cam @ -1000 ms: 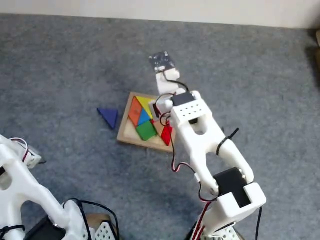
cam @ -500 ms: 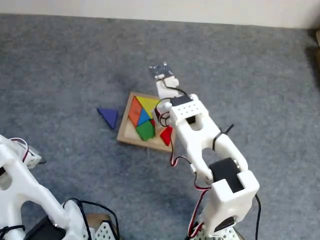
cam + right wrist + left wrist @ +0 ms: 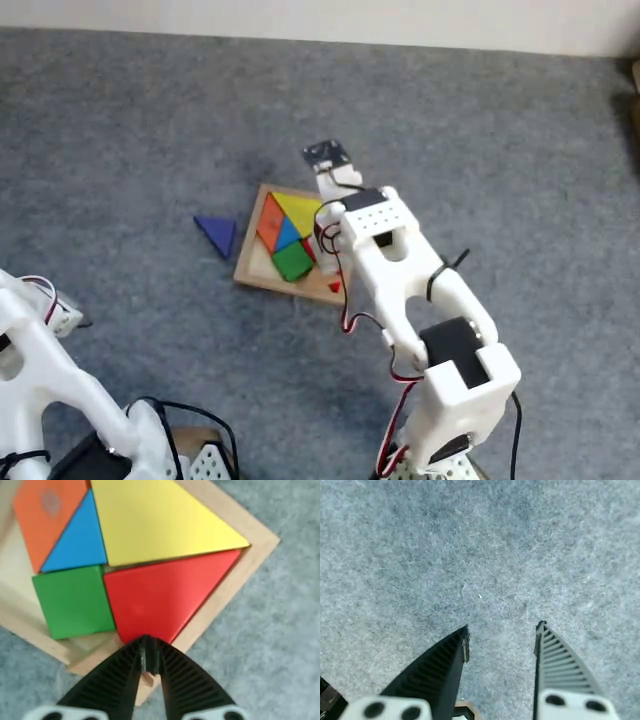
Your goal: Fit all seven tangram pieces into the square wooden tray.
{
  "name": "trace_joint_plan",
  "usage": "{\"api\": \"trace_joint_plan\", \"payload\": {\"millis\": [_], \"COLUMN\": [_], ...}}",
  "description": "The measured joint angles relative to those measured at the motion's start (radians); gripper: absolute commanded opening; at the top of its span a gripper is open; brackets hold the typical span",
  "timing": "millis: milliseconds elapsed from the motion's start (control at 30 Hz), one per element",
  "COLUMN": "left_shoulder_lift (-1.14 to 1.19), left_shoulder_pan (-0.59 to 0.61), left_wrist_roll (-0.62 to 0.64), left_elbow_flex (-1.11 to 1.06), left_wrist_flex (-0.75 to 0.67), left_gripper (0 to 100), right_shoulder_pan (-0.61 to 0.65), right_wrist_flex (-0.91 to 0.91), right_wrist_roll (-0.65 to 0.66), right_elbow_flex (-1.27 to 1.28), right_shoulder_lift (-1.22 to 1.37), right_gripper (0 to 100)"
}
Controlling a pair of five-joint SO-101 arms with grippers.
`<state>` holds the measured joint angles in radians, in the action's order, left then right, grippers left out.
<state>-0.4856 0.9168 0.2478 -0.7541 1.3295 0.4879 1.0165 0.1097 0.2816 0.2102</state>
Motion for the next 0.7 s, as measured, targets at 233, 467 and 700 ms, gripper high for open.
{"api": "trace_joint_plan", "payload": {"millis": [233,467,700], "left_shoulder_lift": [0.000,0.000,0.000], "left_shoulder_pan": [0.000,0.000,0.000], "left_wrist_roll": [0.000,0.000,0.000], "left_elbow_flex": [0.000,0.000,0.000], "left_wrist_flex": [0.000,-0.014,-0.020], "left_gripper": [22,22,22], "right_shoulder_pan": [0.000,0.000,0.012], "right_wrist_flex": [0.025,0.034,0.046], "right_wrist_roll": [0.000,0.000,-0.035], "right_elbow_flex": [0.000,-0.003,0.072], "right_shoulder_lift": [-0.002,-0.060,-0.229], "right_gripper": [0.5,0.5,0.5]}}
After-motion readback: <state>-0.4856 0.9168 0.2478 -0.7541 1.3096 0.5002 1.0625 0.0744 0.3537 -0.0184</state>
